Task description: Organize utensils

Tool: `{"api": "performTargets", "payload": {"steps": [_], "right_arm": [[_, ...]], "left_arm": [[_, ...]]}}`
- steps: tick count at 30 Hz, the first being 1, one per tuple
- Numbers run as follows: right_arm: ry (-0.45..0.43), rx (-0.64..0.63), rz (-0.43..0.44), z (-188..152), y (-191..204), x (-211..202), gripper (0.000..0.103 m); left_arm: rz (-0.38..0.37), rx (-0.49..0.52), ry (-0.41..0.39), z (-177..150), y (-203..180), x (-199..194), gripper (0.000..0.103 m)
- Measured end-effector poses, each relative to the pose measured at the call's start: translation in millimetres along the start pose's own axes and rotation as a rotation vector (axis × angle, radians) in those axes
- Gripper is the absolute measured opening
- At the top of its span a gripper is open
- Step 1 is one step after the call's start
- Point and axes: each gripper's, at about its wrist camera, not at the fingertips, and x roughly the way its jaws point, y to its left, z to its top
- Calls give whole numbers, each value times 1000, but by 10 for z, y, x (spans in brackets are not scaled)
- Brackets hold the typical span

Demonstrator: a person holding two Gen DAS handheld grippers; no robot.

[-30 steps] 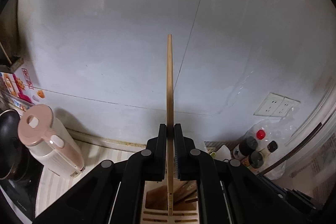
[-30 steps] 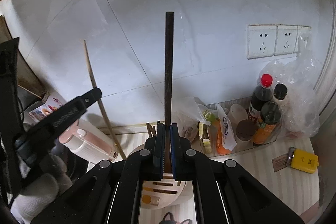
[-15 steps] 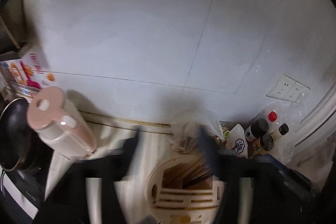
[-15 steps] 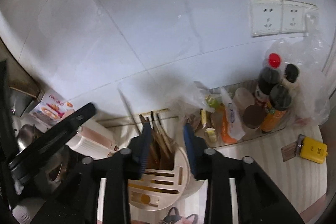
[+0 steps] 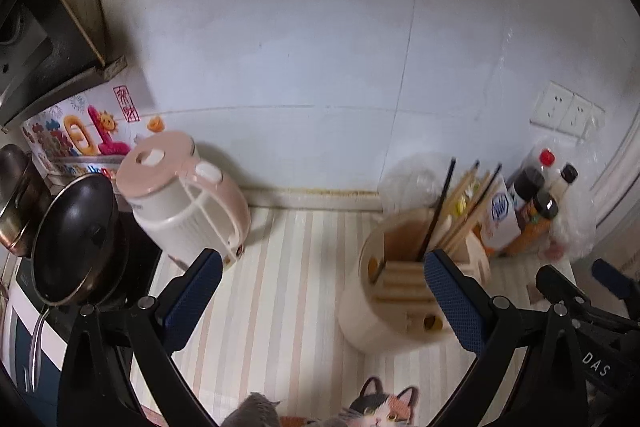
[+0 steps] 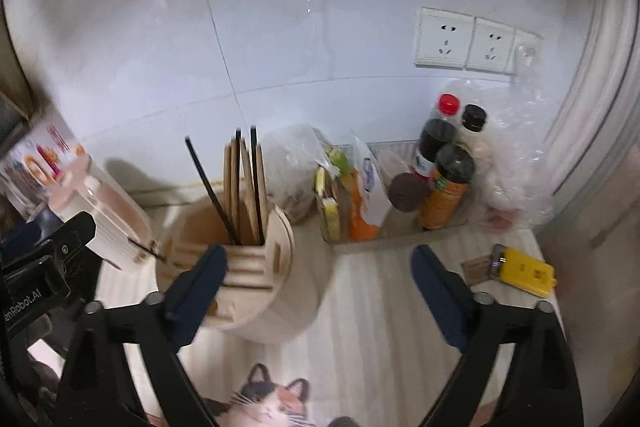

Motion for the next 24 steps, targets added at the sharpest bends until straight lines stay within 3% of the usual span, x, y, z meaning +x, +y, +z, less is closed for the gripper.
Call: {"api": "performTargets", "payload": {"steps": [10, 24], "right_arm": [[-110, 0, -98, -477, -31, -763, 101], [-293, -43, -97, -1156, -293, -2200, 103]], "left_arm": [[-3, 45, -50, -382, 5, -604, 103], [12, 31, -189, -997, -147, -1964, 103]]}}
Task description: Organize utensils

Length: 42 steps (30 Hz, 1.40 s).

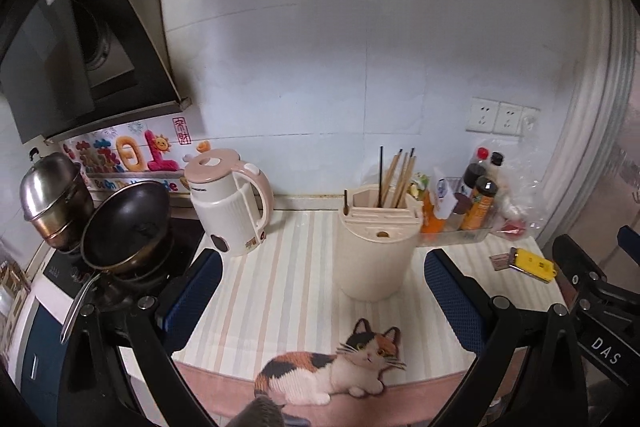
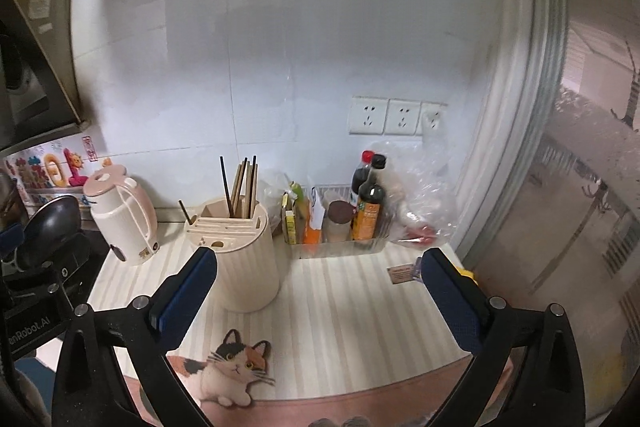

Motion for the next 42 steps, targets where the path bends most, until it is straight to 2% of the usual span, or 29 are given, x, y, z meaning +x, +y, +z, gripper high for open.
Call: {"api": "performTargets", "payload": {"steps": [7, 15, 27, 42], "right_arm": [[-46, -2, 18, -104, -192, -610, 103], [-52, -1, 28, -212, -281, -972, 103], [30, -31, 53, -250, -259, -925, 103], [41, -41, 46, -222, -236, -869, 103]], "left_arm": [[7, 1, -32, -162, -64, -512, 103], [10, -20, 11, -299, -65, -777, 103], [20, -24, 84, -408, -50, -794, 103], [37, -16, 81, -372, -31, -731, 103]]}}
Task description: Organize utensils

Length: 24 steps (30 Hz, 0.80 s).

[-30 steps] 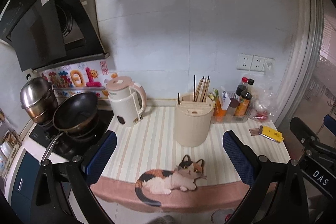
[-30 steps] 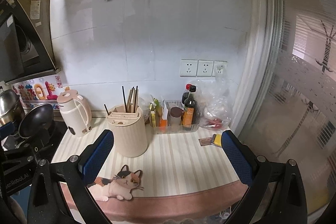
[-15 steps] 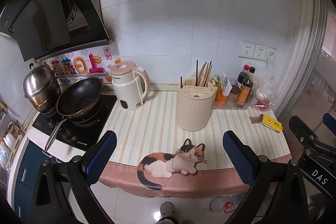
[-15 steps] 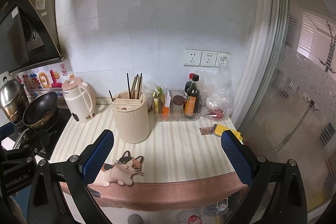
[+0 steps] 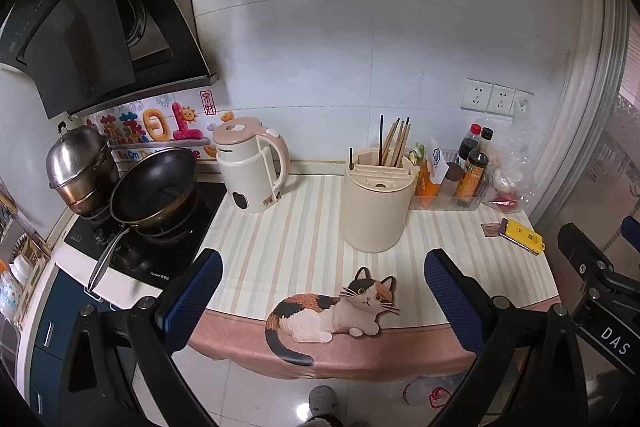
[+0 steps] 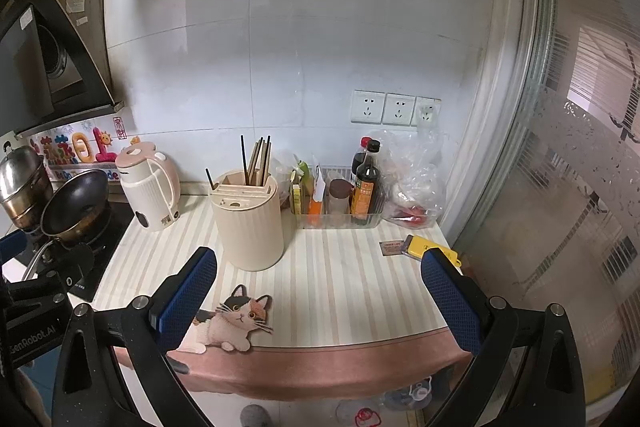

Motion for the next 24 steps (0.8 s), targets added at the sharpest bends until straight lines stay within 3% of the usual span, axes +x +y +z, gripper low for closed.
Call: {"api": "performTargets", "payload": {"steps": [24], "right_arm": [[27, -2, 23, 1, 50, 158, 103]], "left_arm": [[13, 3, 10, 30, 28, 123, 103]]}}
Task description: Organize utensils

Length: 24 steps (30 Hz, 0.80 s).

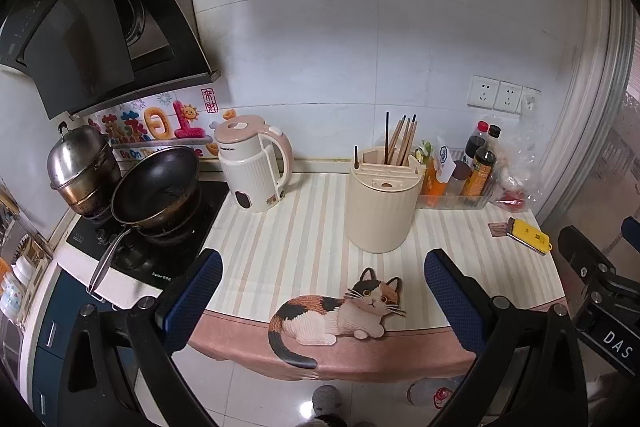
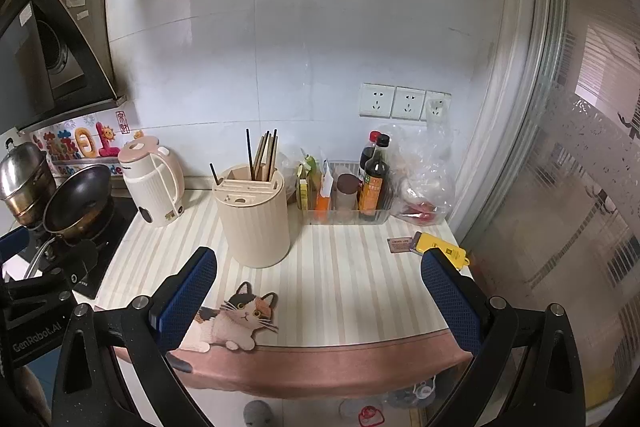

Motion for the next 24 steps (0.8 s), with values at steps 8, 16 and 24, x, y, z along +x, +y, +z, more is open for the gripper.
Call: {"api": "performTargets", "payload": {"steps": [8, 16, 24], "right_arm": [[4, 0, 1, -3, -9, 29, 103], [6, 0, -1, 0, -5, 41, 103], [16, -10, -3, -31, -1, 109, 103]], "left_arm": [[2, -2, 0, 3, 0, 14, 103], [1, 0, 4, -7, 1, 37, 103], [2, -6, 10, -36, -4, 75, 103]]}}
